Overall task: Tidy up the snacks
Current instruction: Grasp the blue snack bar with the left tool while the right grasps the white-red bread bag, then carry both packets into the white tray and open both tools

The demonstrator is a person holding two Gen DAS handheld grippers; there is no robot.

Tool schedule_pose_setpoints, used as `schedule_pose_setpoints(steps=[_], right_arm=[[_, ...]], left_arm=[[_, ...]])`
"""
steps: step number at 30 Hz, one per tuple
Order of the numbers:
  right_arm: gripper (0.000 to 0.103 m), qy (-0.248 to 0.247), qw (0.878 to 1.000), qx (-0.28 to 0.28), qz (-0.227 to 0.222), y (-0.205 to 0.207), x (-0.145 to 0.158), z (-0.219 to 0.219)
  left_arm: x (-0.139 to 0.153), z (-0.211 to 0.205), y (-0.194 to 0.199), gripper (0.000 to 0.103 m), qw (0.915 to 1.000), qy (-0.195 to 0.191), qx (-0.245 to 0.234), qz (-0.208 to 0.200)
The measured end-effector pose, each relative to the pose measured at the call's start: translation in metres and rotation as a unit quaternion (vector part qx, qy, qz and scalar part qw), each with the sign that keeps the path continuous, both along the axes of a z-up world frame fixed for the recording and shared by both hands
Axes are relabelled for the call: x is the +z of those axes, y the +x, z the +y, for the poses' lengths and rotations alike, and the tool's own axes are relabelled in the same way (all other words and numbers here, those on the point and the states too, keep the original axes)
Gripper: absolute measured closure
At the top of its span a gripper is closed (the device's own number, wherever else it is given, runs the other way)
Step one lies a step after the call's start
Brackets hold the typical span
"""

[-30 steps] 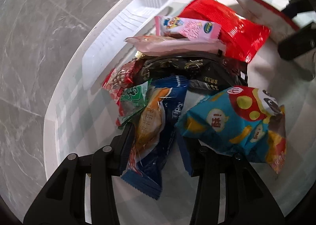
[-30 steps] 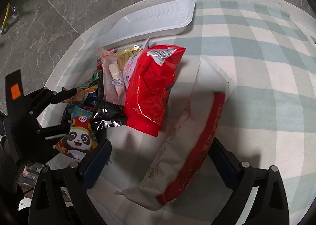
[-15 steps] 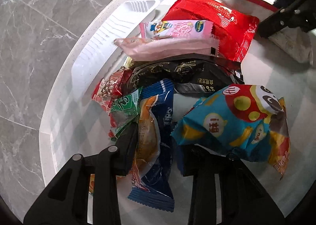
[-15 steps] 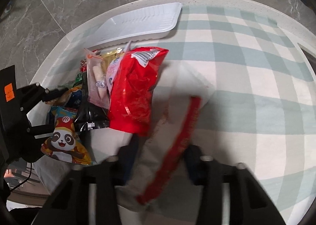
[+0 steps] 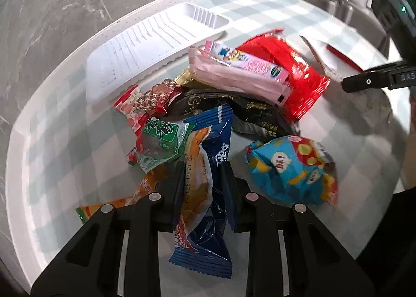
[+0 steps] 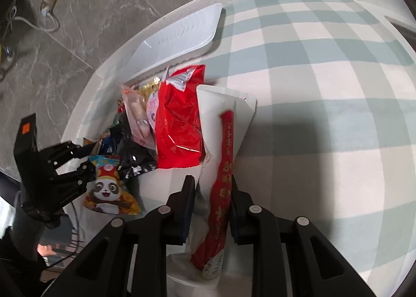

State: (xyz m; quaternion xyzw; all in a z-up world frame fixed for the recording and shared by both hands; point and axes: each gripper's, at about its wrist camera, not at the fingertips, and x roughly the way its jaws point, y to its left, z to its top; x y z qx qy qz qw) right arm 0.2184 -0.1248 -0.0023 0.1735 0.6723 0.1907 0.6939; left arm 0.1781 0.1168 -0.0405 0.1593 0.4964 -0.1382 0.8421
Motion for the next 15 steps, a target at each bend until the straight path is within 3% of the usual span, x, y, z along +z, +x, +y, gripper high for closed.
schedule_pose_setpoints(steps=[3,8,15], right_arm=[[0.077,0.012,1.000,-0.014,0.001,0.003,0.008,-0.009],[0.077,0.033,0.999,-0.031,-0.002,0.016,0.017,-0.017],[0.077,0.066,0.997,-0.049,-0.012,0.048,0.022,-0.017]], left_arm=[[0.015,0.009,-0.002,0.078,0.9993,-0.037,0.003,0.001],[0.039,0.012,-0.002,0.078,0.9979,-0.064,0.004,-0.012],[0.074,0.019,0.024,0.078,0.9921,-0.120,0.014,-0.031]])
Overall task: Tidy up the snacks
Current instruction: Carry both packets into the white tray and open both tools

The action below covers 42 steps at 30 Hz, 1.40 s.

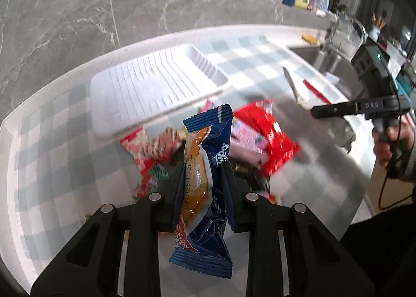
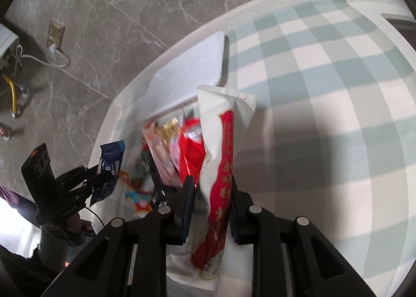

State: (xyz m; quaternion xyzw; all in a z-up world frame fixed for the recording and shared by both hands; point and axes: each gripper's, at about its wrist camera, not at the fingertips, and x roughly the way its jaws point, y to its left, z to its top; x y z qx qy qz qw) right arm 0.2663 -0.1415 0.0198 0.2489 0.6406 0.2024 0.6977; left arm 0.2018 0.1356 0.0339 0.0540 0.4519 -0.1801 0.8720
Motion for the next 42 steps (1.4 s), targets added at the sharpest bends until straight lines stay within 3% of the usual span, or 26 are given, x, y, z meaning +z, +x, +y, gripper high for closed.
schedule_pose_setpoints(steps=[13,28,42], right_arm=[[0.077,0.014,0.999,0.024,-0.029,0.098,-0.007,0.041],[0.077,0.006,0.998,0.055,-0.007,0.209,-0.076,0.088],[0.074,-0.044,0.994,0.103,0.006,0.231,-0.117,0.132]], left_arm=[[0.019,0.035,0.098,0.078,0.9984,-0.048,0.030,0.001],[-0.024,0.075,0.224,0.078,0.9957,-0.047,0.072,0.034],[-0.069,0.089,0.264,0.078,0.9925,-0.032,0.107,0.048]])
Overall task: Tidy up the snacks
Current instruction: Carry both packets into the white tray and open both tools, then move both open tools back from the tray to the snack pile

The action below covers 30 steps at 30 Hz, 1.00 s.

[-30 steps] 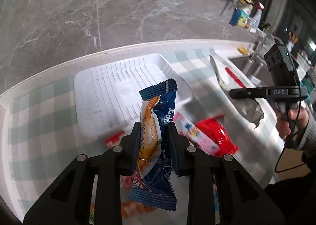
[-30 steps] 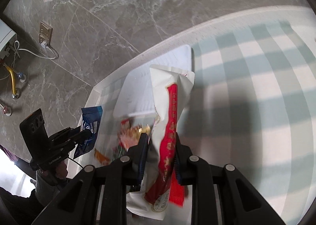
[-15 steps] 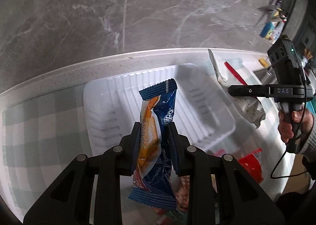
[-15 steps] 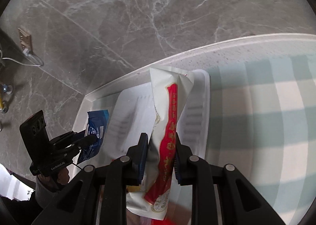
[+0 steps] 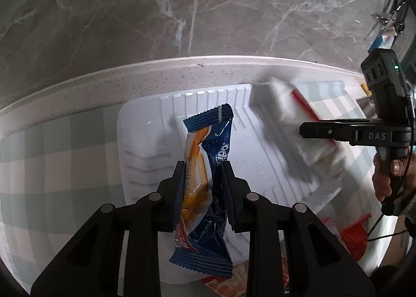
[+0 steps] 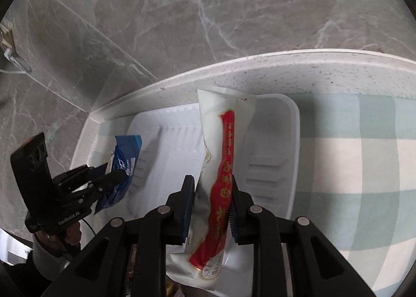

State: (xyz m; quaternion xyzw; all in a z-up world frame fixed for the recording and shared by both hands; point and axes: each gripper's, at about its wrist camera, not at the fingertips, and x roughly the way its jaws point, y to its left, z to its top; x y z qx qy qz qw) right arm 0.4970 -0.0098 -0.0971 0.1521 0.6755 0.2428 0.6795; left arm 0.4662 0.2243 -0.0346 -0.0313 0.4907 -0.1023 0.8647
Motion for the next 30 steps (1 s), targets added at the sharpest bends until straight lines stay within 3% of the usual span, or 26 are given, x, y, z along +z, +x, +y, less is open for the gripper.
schedule_pose_setpoints(steps=[3,7,12,19,30], right_arm=[[0.074,-0.017,1.000,0.012,-0.012,0.000,0.002,0.006],[0.062,-0.033,0.999,0.027,-0.032,-0.002,0.010,0.016],[0.060,-0.042,0.997,0.042,-0.055,-0.007,0.023,0.024],[0.054,-0.064,0.991,0.070,-0.096,-0.021,0.050,0.029],[0.048,-0.091,0.981,0.097,-0.138,-0.059,0.095,0.029]], left_arm=[[-0.007,0.001,0.002,0.078,1.0000,0.003,0.007,0.002],[-0.008,0.003,0.002,0.078,0.9998,-0.018,0.010,0.000],[-0.001,0.009,0.001,0.078,0.9987,-0.047,0.020,-0.006],[0.015,0.000,-0.009,0.078,0.9983,-0.052,0.017,-0.020],[0.037,-0.016,-0.060,0.078,0.9984,-0.048,0.004,-0.030]])
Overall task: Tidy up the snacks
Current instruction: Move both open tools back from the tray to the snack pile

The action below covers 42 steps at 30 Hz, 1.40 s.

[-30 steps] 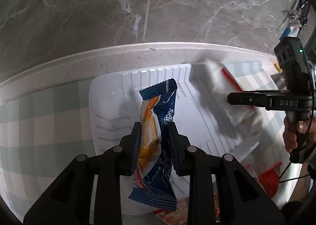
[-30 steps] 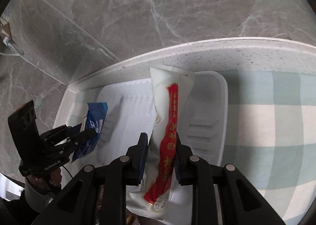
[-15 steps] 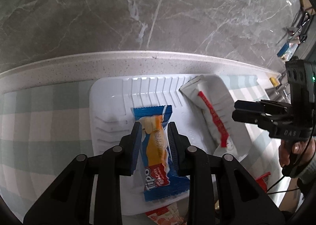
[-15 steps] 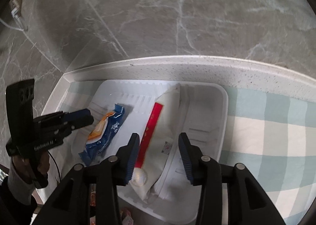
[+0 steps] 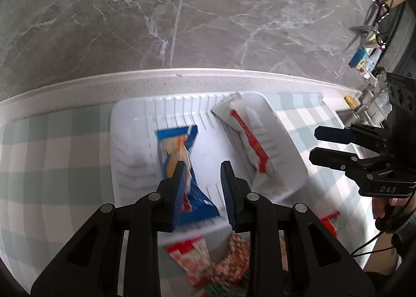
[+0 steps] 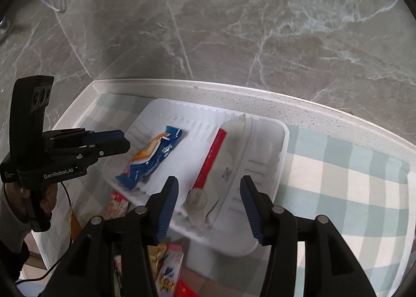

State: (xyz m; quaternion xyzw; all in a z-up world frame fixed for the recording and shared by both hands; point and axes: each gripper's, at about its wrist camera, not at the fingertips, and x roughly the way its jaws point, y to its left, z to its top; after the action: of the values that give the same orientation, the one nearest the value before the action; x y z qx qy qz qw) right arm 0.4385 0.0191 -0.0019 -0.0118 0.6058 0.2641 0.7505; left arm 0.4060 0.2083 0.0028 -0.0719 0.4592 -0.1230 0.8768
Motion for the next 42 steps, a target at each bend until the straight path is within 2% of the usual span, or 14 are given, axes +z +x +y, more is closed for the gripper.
schedule_pose_setpoints(steps=[6,17,23,31,42], right_arm=[[0.048,-0.002,1.000,0.004,-0.008,-0.029,0.019,-0.005],[0.045,0.001,1.000,0.000,-0.011,-0.094,0.047,-0.022],[0.040,0.003,1.000,-0.006,-0.001,-0.132,0.050,-0.032],[0.040,0.000,0.999,-0.019,0.026,-0.172,0.040,-0.047],[0.040,-0.007,0.999,-0.037,0.036,-0.183,0.033,-0.054]], left_arm=[[0.007,-0.008,-0.038,0.078,1.0000,-0.003,-0.002,0.003],[0.008,-0.012,-0.122,0.078,0.9996,0.015,0.019,0.011],[0.002,-0.008,-0.171,0.078,0.9985,0.033,0.037,0.023],[-0.017,0.009,-0.223,0.078,0.9957,0.038,0.067,0.050],[-0.033,0.027,-0.240,0.078,0.9916,0.029,0.103,0.072]])
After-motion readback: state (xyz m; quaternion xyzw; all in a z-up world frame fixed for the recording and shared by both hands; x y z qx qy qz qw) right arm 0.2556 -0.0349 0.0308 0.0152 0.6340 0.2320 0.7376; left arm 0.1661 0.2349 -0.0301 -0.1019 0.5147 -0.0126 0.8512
